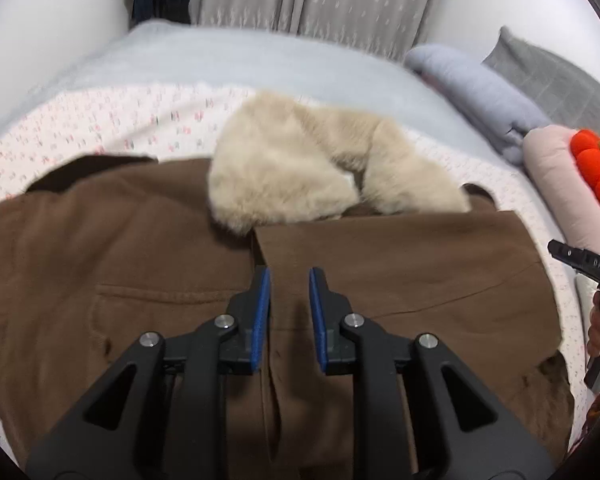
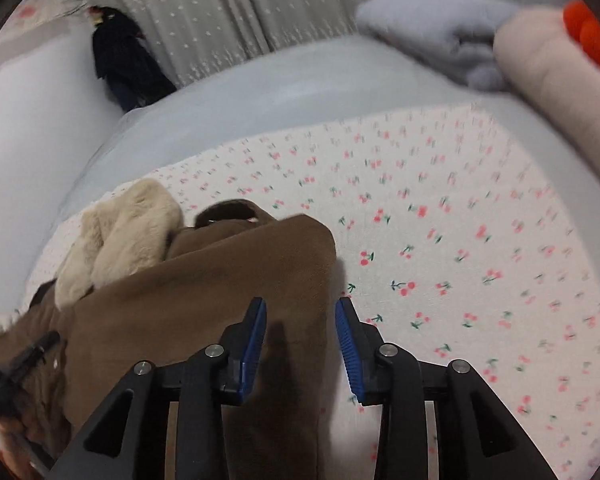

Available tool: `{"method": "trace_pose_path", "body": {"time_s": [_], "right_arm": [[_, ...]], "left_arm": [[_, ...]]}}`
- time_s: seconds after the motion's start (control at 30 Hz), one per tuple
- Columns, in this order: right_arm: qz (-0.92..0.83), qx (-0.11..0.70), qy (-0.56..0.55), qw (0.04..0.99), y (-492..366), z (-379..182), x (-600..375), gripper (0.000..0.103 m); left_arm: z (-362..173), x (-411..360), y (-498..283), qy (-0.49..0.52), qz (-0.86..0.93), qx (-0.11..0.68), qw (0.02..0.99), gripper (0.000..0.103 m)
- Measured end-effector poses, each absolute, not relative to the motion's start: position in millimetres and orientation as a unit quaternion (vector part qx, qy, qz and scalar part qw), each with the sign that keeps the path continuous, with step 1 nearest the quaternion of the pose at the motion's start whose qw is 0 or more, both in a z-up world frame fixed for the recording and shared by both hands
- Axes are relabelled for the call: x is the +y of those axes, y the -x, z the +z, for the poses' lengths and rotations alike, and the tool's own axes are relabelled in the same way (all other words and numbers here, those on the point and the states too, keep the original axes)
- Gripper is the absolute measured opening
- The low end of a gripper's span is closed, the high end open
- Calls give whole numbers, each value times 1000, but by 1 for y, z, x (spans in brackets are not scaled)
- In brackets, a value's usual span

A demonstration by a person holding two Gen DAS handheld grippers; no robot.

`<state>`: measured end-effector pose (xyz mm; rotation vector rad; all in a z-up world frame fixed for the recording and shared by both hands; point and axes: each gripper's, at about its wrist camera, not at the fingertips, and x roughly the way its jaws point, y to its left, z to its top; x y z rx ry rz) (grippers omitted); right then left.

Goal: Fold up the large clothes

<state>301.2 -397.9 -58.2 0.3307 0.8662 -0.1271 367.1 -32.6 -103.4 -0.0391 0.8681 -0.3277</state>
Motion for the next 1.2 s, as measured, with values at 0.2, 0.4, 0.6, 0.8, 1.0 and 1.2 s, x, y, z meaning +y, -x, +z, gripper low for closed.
{"method": "trace_pose_path", "body": {"time_s": [0.2, 0.4, 0.6, 0.8, 1.0, 1.2], "right_arm": [[-27, 447, -73, 891, -280, -74, -346, 37], [-64, 511, -35, 856, -285, -114, -334, 42], [-47, 479, -69, 874, -257, -69, -328, 76], [-5, 494, -97, 864, -217, -54, -309, 81], [16, 488, -57, 871, -184, -48, -282, 84], [32, 493, -36, 869, -165, -52, -266, 84]], "left_arm": [[-137, -51, -340, -32, -194, 462, 865, 21], [-137, -54, -338, -61, -171, 467, 865, 30], [-96, -20, -305, -47, -132, 457, 878, 83], [-80, 39, -269, -24, -70, 472, 879, 83], [-56, 129, -240, 27, 10, 445, 895, 83], [-12, 238, -217, 79, 108, 376, 917, 83]]}}
